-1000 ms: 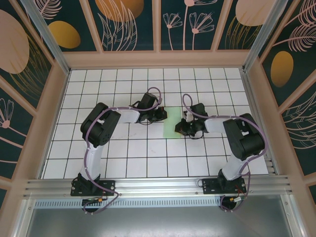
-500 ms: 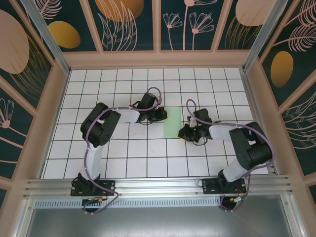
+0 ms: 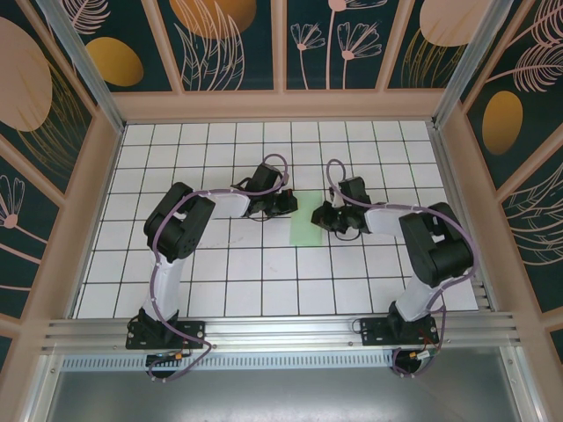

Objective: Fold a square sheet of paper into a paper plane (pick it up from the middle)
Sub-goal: First fold in half a square sheet of paper at the center of the table.

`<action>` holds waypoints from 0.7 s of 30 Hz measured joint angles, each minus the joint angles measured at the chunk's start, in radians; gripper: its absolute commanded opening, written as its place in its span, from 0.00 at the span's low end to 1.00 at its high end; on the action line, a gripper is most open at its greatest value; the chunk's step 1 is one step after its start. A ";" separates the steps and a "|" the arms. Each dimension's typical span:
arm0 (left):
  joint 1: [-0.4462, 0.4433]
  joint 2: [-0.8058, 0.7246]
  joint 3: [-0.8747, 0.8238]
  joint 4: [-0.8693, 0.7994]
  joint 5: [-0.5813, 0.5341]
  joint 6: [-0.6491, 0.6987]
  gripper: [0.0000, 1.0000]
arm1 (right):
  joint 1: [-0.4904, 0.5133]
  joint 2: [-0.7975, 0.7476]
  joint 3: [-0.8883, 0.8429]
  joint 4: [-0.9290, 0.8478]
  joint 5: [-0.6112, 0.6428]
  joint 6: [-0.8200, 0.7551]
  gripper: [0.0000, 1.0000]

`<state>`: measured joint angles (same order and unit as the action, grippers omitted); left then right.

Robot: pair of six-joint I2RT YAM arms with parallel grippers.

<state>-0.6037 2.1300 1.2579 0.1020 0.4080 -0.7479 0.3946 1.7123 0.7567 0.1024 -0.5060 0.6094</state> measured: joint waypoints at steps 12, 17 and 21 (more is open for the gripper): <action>0.000 0.000 0.004 -0.005 0.000 0.000 0.03 | 0.000 -0.069 -0.131 0.030 -0.019 -0.008 0.11; 0.000 -0.002 0.025 -0.039 -0.005 0.002 0.15 | 0.014 -0.073 -0.135 0.032 -0.018 0.006 0.11; 0.019 -0.040 0.037 -0.097 -0.088 0.000 0.20 | 0.066 -0.038 -0.094 0.030 -0.012 0.052 0.11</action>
<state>-0.5846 2.0895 1.2945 0.0055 0.3202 -0.7475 0.4603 1.6741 0.6628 0.1322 -0.5182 0.6617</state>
